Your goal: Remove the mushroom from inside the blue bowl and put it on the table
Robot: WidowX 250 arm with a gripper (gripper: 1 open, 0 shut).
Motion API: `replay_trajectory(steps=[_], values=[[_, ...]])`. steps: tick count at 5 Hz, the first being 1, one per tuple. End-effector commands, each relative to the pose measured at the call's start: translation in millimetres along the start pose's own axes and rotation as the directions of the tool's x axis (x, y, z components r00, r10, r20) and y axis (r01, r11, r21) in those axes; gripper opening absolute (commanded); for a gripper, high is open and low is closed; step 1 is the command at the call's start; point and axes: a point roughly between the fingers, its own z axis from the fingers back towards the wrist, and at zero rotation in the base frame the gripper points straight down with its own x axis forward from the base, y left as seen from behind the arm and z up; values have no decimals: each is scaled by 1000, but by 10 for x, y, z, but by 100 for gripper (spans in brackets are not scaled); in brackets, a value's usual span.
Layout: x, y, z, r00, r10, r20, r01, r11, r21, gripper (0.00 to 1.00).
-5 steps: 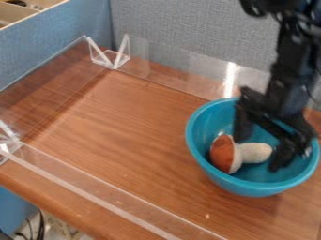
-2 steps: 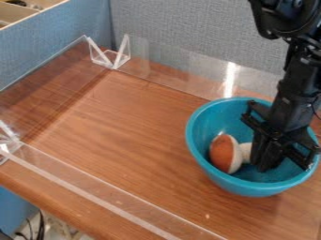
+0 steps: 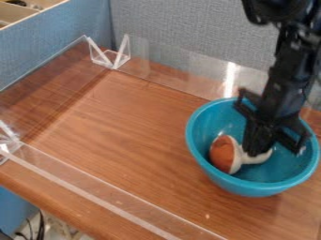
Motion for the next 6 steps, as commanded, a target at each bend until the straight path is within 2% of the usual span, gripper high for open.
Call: replay_trajectory(steps=[1,2,3,4,5,6], values=[[-1,97,496,992,15,124,-18,999,27,0],[-22,117,558,990,20,136,-25,999,37,100],[-46,126,558,990,22,142,-28,999,40,100],[-62,150,523,989,25,142,-31,999,41,0],[-69,165,458,990,27,136,-33,999,41,0],[-84,153,459,989,25,144,-31,999,44,100]])
